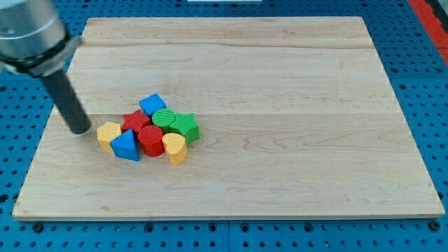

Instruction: Touch the bottom of the red circle

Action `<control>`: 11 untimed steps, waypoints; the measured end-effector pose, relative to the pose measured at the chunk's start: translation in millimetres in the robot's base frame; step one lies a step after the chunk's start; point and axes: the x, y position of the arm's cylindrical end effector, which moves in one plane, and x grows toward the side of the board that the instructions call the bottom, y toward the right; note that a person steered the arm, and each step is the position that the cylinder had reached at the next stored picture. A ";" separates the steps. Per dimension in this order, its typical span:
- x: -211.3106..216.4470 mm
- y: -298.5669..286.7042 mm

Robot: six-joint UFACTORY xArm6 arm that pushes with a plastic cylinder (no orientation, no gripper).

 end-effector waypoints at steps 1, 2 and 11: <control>11.6 17.2; 11.6 53.9; 51.8 143.1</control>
